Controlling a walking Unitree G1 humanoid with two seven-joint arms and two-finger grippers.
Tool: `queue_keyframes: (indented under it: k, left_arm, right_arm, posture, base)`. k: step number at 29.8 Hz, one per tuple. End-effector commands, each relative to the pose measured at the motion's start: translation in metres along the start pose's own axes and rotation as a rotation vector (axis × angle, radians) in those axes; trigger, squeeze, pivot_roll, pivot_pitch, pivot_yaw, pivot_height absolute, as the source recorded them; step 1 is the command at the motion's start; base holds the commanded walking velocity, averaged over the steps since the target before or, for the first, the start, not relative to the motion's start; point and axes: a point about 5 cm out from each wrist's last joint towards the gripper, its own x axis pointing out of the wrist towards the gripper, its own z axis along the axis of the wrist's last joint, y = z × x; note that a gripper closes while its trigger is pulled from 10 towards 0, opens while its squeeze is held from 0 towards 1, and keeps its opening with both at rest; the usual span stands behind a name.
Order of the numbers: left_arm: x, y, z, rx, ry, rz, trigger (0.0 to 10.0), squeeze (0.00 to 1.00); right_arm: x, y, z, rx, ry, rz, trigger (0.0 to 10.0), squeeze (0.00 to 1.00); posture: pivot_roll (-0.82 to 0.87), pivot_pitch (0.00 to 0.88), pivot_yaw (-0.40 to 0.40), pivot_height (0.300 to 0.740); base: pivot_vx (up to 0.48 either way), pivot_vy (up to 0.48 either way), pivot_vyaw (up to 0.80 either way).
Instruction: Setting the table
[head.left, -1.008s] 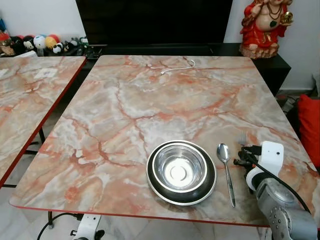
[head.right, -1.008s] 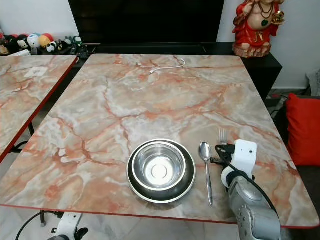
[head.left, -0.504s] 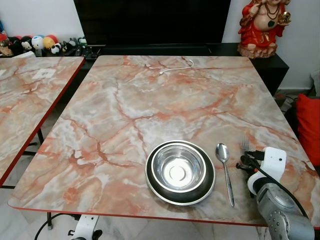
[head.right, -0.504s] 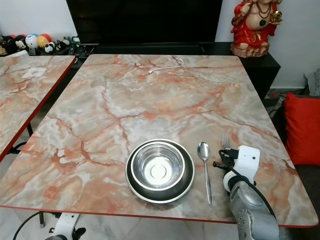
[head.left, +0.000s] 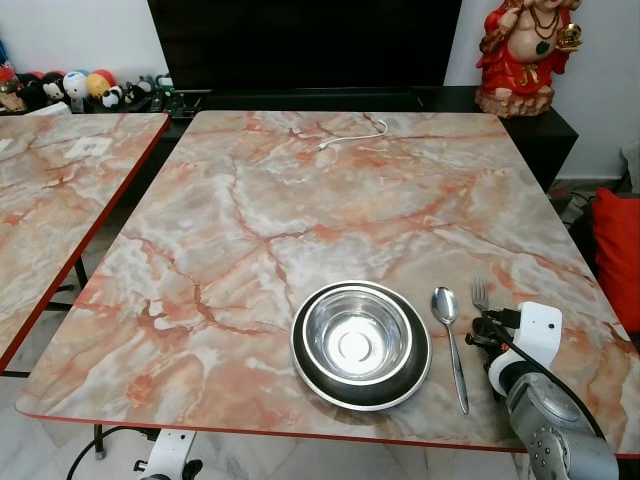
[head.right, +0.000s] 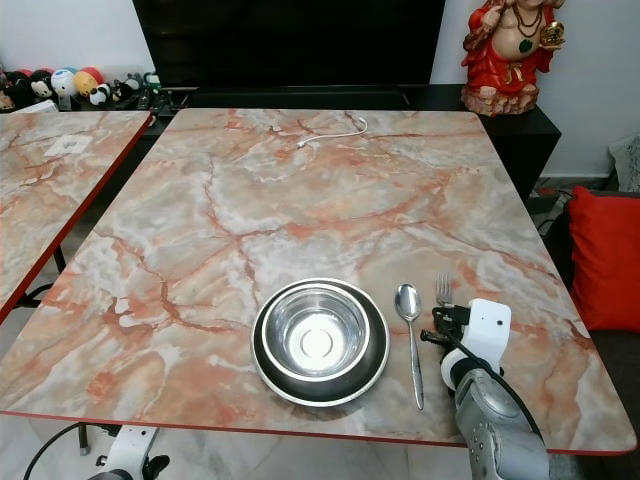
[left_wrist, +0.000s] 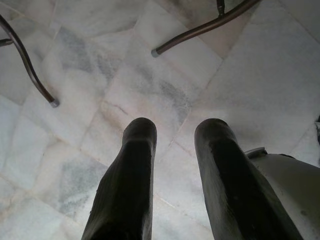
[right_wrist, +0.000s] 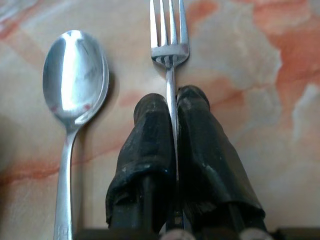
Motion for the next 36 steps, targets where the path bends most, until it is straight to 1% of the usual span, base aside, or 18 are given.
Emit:
queue_keyframes:
  k: [1,8,14,18,36]
  left_arm:
    - [-0.002,0.000,-0.008,-0.006,0.033,0.005,10.0,0.00]
    - [-0.002,0.001,-0.008,-0.009,0.035,0.006,10.0,0.00]
    - [-0.002,0.002,-0.008,-0.010,0.035,0.009,10.0,0.00]
    - [-0.002,0.002,-0.008,-0.009,0.035,0.009,10.0,0.00]
    - [0.000,0.000,-0.003,-0.009,0.017,0.003,10.0,0.00]
  right_arm:
    - [-0.002,0.002,-0.005,-0.001,0.010,0.006,10.0,0.00]
    - [-0.001,-0.001,-0.009,-0.034,0.014,-0.001,10.0,0.00]
    - [-0.002,-0.002,-0.012,-0.036,0.014,0.009,10.0,0.00]
    - [-0.004,-0.008,-0.015,-0.040,0.022,-0.007,10.0,0.00]
    - [-0.002,-0.007,-0.007,-0.040,-0.034,0.006,10.0,0.00]
  posture:
    - [0.01,0.029,0.015,0.740]
    - [0.01,0.030,0.011,0.740]
    - [0.01,0.030,0.011,0.740]
    - [0.01,0.033,0.013,0.740]
    - [0.01,0.032,0.013,0.740]
  base:
    - [0.000,0.000,0.00]
    - [0.000,0.000,0.00]
    - [0.000,0.000,0.00]
    - [0.000,0.000,0.00]
    - [0.000,0.000,0.00]
